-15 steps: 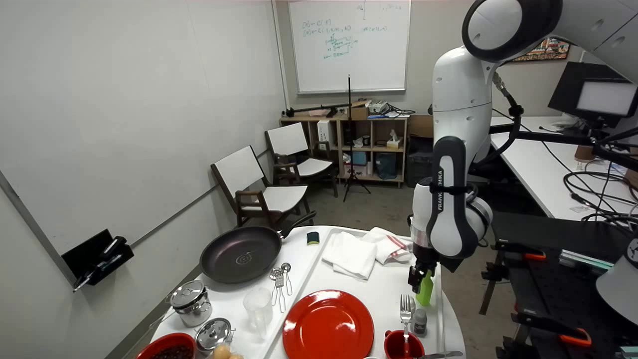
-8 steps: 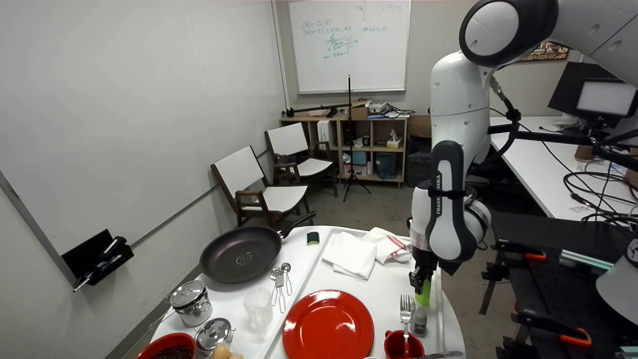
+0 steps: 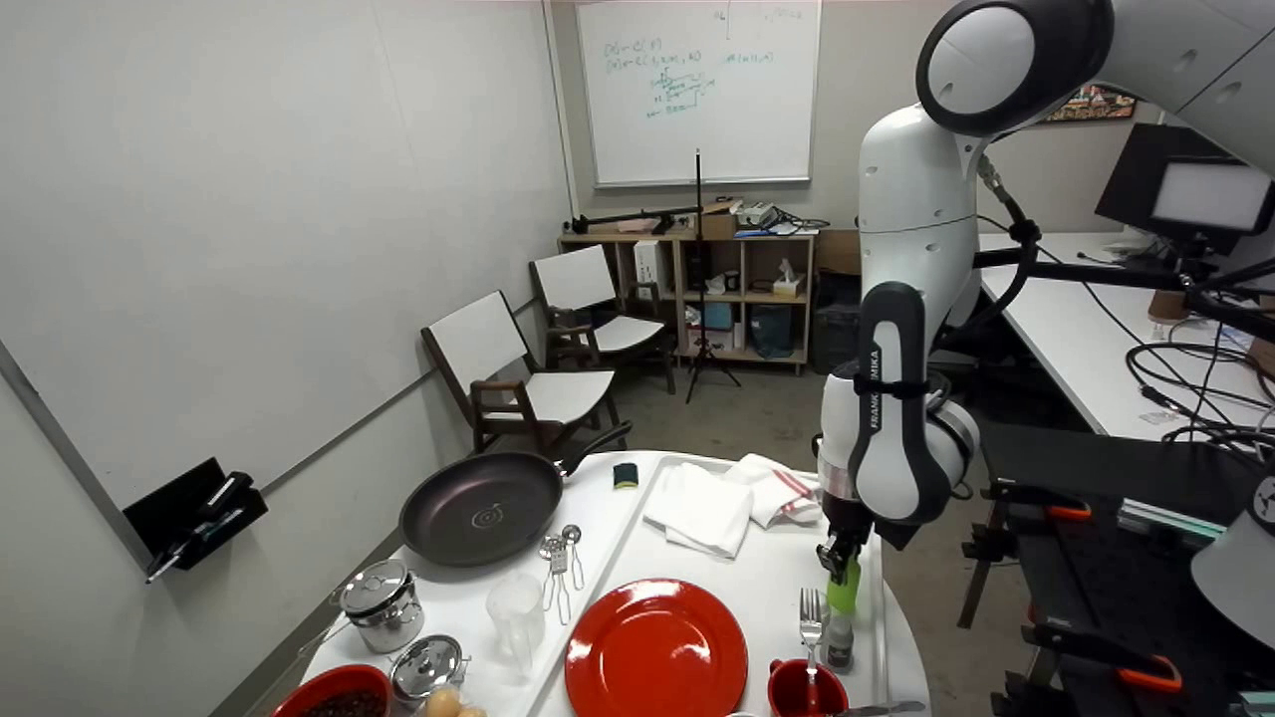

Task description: Move the green object backwards

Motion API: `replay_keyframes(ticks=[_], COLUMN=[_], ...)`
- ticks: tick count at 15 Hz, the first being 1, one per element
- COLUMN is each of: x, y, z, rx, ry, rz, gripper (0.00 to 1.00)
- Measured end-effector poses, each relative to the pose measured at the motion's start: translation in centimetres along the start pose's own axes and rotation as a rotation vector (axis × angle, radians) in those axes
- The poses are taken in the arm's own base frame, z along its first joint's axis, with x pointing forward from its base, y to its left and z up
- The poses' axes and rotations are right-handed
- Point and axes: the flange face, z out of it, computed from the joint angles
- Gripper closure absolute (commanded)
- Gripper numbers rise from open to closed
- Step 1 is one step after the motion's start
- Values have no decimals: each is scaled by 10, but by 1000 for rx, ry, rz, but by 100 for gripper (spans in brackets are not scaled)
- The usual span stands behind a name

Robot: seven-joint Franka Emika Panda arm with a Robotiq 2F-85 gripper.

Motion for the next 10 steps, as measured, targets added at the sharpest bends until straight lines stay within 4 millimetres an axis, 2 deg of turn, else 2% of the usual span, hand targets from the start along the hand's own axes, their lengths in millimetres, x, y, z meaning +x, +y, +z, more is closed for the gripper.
replay_keyframes(ticks=[6, 10], x=[8, 19], y=[-6, -12], z=[-5, -22], rx=[-1, 1], ry=[20, 53], rz=[-16, -29], gripper=[92, 92])
